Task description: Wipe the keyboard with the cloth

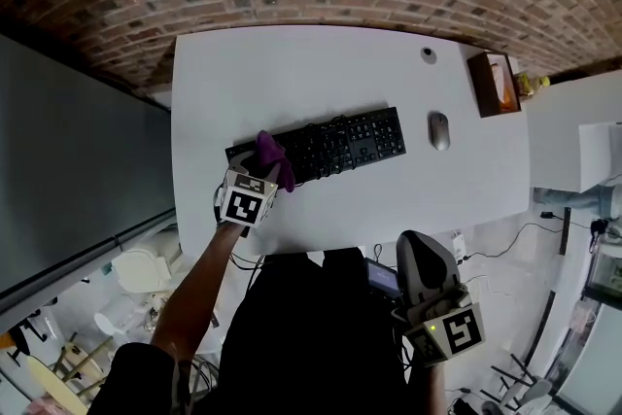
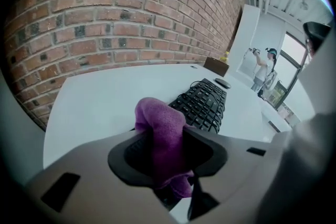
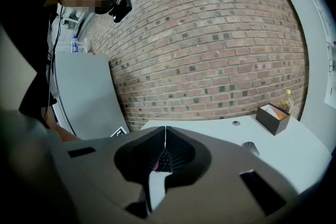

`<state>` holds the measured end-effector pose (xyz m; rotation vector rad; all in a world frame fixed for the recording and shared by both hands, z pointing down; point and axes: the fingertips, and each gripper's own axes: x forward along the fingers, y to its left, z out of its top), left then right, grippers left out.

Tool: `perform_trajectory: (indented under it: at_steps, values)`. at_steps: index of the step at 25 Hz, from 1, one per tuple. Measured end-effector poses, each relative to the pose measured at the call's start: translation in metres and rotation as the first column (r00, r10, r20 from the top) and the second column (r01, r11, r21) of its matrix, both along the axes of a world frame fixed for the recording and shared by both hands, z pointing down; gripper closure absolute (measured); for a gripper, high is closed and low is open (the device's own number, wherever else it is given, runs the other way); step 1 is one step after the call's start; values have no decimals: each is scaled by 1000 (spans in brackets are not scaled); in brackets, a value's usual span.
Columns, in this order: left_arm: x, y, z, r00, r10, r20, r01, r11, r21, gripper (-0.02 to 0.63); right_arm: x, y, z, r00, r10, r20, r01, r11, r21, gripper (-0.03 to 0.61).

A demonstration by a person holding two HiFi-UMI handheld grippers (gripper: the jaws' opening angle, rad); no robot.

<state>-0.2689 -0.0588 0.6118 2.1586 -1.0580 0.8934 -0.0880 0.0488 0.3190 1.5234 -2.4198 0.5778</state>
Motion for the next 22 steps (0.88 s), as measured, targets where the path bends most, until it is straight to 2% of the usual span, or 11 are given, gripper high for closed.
perform_trajectory:
  at_steps: [5, 9, 14, 17, 22]
  values:
    - [-41, -24, -4, 993, -113, 23, 113, 994, 13, 449, -2, 0, 0, 1000, -6, 0, 6, 1000, -1, 560]
    - [-75, -34, -9, 977, -211, 14, 211, 977, 13, 449, -2, 0, 0, 1000, -10, 4, 10, 1000, -4, 560]
    - [-107, -39, -11, 957, -291, 21, 291, 957, 17, 449, -2, 2, 1, 1000, -11, 6, 11, 1000, -3, 560]
    - [-113, -37, -10, 955, -296, 15, 295, 955, 15, 449, -2, 4, 2, 1000, -9, 5, 9, 1000, -5, 560]
    - [-102, -24, -9, 967, -256, -3, 256, 967, 7, 449, -3, 5, 0, 1000, -9, 8, 9, 1000, -3, 560]
